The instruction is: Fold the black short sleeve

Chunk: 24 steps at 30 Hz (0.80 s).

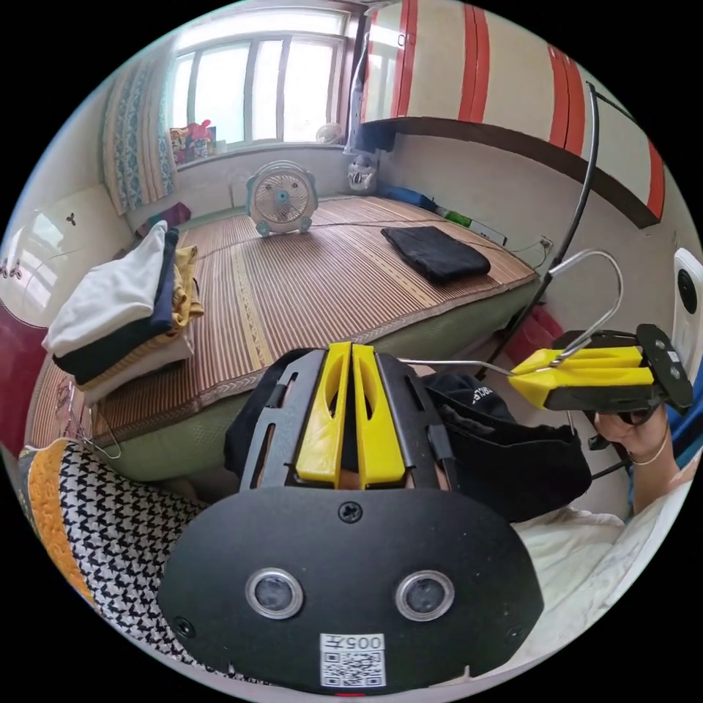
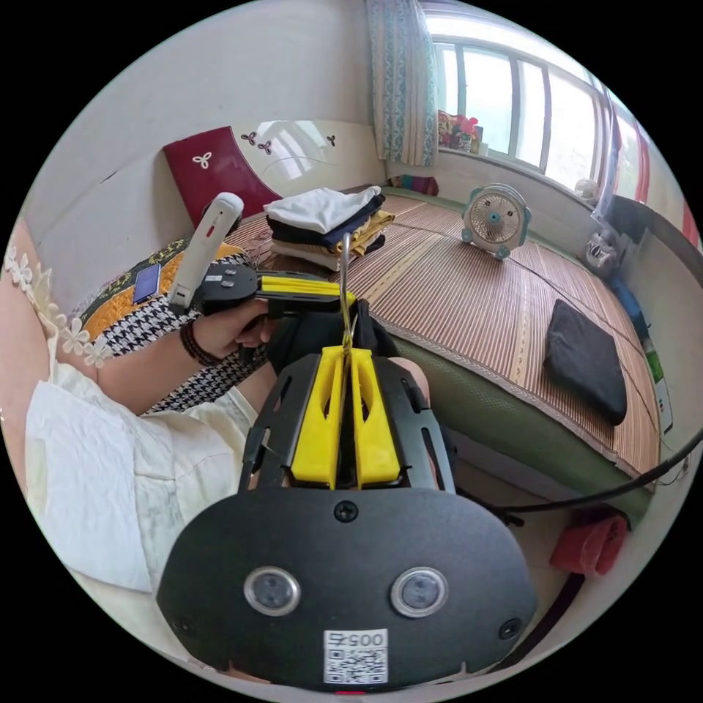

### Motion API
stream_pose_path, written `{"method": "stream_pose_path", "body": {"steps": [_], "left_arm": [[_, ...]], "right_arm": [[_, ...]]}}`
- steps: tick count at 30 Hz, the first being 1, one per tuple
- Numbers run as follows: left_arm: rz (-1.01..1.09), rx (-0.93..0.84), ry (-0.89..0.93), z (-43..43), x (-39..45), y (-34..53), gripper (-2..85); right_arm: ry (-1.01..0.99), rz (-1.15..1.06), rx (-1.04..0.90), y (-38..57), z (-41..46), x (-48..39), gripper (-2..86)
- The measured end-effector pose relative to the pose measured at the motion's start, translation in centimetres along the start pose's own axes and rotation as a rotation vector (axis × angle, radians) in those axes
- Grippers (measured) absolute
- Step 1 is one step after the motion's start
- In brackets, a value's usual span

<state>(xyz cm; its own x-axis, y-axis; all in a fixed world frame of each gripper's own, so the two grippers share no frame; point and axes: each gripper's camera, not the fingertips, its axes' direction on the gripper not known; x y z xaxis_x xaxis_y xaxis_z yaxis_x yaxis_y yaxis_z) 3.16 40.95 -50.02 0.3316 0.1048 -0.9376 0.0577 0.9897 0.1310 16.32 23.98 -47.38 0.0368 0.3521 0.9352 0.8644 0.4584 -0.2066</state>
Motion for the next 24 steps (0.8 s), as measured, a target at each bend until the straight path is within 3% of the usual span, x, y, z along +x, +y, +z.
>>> {"method": "stream_pose_path", "body": {"steps": [17, 24], "left_arm": [[-0.069, 0.091, -0.104, -0.6, -2.2, -1.4, -0.7], [-0.068, -0.048, -0.109, 3.3, -1.3, -1.4, -0.6]], "right_arm": [[0.040, -0.058, 0.040, 4.4, -4.5, -1.1, -1.2], [0.037, 0.035, 0.074, 4.1, -3.7, -0.1, -1.2]]}}
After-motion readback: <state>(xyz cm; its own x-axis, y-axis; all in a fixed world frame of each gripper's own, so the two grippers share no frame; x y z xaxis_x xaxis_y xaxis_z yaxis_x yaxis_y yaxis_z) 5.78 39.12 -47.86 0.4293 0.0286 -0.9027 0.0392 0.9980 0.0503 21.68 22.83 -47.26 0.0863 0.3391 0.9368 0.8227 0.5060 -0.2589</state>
